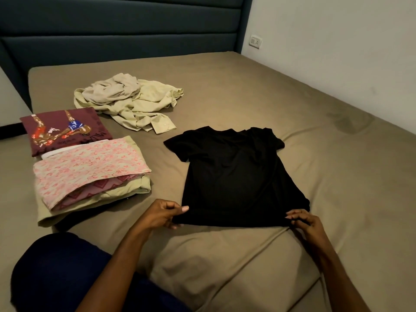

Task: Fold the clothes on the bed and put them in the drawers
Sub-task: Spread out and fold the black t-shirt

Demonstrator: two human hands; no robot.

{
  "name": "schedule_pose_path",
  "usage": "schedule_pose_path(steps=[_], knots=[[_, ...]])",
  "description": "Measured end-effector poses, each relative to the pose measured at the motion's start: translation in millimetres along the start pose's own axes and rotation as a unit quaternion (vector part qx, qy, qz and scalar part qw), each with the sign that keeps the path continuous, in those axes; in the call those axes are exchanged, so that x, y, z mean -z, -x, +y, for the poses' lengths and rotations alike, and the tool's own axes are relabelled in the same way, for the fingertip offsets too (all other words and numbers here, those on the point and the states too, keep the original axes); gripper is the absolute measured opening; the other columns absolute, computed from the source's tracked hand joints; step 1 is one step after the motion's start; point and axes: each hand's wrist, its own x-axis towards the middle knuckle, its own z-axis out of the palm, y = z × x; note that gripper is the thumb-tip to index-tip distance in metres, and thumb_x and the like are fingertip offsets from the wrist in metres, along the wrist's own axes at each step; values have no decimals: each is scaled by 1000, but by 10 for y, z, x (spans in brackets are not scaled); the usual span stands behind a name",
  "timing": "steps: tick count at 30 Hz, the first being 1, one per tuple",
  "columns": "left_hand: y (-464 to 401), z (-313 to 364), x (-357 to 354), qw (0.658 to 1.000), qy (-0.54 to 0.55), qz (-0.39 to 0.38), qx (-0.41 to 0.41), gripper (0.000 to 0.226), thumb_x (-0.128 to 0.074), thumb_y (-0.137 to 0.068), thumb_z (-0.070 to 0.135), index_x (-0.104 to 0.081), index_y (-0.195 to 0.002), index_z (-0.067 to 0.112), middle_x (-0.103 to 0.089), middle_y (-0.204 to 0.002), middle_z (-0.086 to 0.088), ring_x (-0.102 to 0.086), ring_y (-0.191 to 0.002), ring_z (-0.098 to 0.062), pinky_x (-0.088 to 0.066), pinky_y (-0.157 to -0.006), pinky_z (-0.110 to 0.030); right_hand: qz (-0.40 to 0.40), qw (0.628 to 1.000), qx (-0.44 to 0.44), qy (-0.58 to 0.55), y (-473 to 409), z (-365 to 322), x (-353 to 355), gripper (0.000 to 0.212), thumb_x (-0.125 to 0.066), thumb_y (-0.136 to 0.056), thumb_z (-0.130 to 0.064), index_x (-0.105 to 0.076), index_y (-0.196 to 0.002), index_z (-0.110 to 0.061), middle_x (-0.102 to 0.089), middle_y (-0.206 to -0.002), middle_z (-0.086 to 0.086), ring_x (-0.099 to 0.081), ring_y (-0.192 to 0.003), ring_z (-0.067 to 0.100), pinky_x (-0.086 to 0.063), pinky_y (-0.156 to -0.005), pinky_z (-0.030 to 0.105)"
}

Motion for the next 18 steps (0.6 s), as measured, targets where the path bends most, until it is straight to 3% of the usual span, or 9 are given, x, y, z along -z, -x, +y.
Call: schedule_pose_path(steps=[2,5,10,14,18], knots=[[0,4,12,1000,13,23,-6,23,-81,-85,27,-77,-78,5,-64,-70,-14,-66,-64,-24,-61,-68,-37,11,1000,3,-4,1,1,-29,25,-69,-86,12,-80,-79,-9,-70,-105,9,-66,-105,36,-50,-91,40],[37,40,0,998,-1,47,-37,27,-85,-78,24,-75,-84,0,-69,-72,-14,-67,-59,-23,-56,-53,-30,20,997,46,56,50,-58,-103,21,-88,-72,5,-78,-77,-13,-71,-98,2,-69,-96,22,-52,-89,24],[57,6,22,994,-90,-19,-63,19,-86,-76,-4,-75,-90,1,-66,-68,-6,-63,-62,-17,-54,-51,-27,15,996,58,61,55,-52,-104,24,-87,-70,10,-77,-78,-11,-71,-96,-2,-69,-94,16,-51,-86,15],[14,-64,23,987,-153,-13,-46,23,-71,-81,-14,-77,-94,3,-65,-71,-2,-64,-67,-20,-57,-52,-29,21,999,32,25,3,25,-84,29,-74,-81,12,-79,-79,-16,-71,-100,0,-67,-100,28,-50,-93,43],[12,-69,50,988,-148,-18,-37,18,-61,-89,-17,-72,-94,-3,-65,-68,-9,-70,-60,-24,-58,-51,-30,30,999,16,4,-11,39,-114,27,-72,-83,11,-79,-76,-13,-71,-98,1,-67,-97,27,-50,-88,43]])
